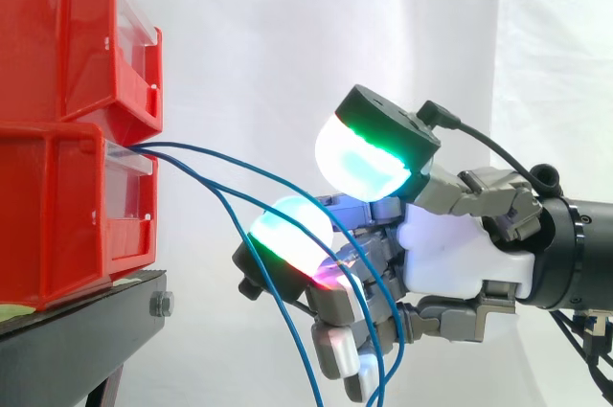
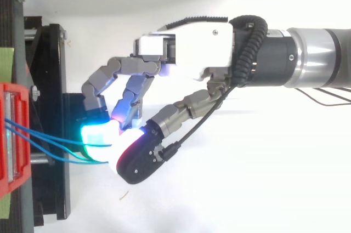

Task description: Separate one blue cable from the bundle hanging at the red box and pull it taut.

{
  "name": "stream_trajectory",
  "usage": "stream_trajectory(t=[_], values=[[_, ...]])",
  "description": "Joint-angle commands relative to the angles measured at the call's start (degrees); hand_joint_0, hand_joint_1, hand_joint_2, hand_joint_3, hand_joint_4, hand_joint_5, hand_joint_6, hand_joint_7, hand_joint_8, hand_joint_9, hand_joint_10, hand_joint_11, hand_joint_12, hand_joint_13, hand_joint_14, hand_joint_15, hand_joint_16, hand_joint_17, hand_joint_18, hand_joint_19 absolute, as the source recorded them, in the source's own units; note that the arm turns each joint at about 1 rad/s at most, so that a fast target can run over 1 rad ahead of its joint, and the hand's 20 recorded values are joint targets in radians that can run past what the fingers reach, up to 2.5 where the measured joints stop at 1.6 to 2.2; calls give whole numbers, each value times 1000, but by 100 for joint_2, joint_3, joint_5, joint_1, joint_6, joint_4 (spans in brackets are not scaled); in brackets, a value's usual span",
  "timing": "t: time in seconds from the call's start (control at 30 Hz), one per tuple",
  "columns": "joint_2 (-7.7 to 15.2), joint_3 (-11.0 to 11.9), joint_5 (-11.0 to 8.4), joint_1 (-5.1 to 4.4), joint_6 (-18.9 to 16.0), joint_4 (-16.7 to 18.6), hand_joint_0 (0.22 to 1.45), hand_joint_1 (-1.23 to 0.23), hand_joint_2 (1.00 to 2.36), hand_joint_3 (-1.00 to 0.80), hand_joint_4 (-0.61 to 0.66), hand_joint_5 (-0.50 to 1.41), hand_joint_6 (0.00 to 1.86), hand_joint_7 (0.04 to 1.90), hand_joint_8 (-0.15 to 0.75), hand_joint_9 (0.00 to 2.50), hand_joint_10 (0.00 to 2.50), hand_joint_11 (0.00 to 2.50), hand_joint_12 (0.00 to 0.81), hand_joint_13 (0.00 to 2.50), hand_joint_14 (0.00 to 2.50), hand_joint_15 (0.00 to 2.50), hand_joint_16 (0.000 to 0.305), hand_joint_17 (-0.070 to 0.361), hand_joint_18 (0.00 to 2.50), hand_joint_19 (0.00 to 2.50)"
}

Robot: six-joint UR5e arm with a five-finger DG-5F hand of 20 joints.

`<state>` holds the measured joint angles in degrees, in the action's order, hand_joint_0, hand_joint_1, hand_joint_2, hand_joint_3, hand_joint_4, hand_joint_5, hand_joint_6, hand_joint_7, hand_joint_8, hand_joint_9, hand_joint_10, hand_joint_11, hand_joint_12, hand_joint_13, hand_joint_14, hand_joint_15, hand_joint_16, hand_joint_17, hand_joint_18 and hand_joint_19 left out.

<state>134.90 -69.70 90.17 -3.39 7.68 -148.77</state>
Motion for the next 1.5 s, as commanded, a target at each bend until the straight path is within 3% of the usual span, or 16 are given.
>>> stream_trajectory(t=[0.0, 0.2, 0.4, 0.57, 0.6, 0.77, 1.03, 1.27, 1.47], values=[[1, 9, 1, -4, -3, -3, 614, -597, 1002, -466, 179, -137, 813, 1101, 380, 1065, 18, 827, 395, 1043, 19, 563, 48, 109, 1033, 589], [1, 0, 1, -13, 15, -3, 607, -600, 1015, -273, 167, -141, 833, 1193, 394, 1064, 17, 822, 413, 1051, 18, 562, 51, 115, 1047, 587], [1, 0, -8, -21, 15, -3, 601, -688, 1015, -141, 177, -151, 875, 1140, 419, 1042, 13, 834, 441, 1041, 17, 544, 57, 129, 1087, 530], [1, 0, -17, -21, 23, -3, 598, -690, 1014, -248, 200, -159, 874, 1114, 397, 1017, 17, 831, 423, 1017, 18, 556, 54, 121, 1042, 567], [1, 0, -17, -21, 23, -3, 589, -657, 1011, -338, 192, -160, 872, 1087, 384, 1021, 17, 828, 410, 1009, 17, 559, 51, 115, 1018, 588], [1, 0, -17, -21, 23, -3, 577, -570, 1005, -431, 196, -153, 853, 1095, 388, 1055, 17, 825, 411, 1023, 18, 548, 52, 116, 1028, 597], [1, -9, -17, -30, 23, -3, 610, -543, 1011, -349, 181, -146, 847, 1163, 390, 1076, 18, 828, 410, 1046, 18, 562, 52, 116, 1047, 608], [1, -9, -17, -30, 23, -3, 600, -699, 1013, -110, 171, -146, 875, 1204, 433, 1077, 15, 842, 452, 1067, 14, 532, 60, 134, 1129, 517], [1, -9, -17, -30, 23, -3, 613, -737, 1014, -86, 81, -151, 893, 1169, 424, 1074, 15, 870, 446, 1050, 17, 536, 58, 130, 1112, 515]])
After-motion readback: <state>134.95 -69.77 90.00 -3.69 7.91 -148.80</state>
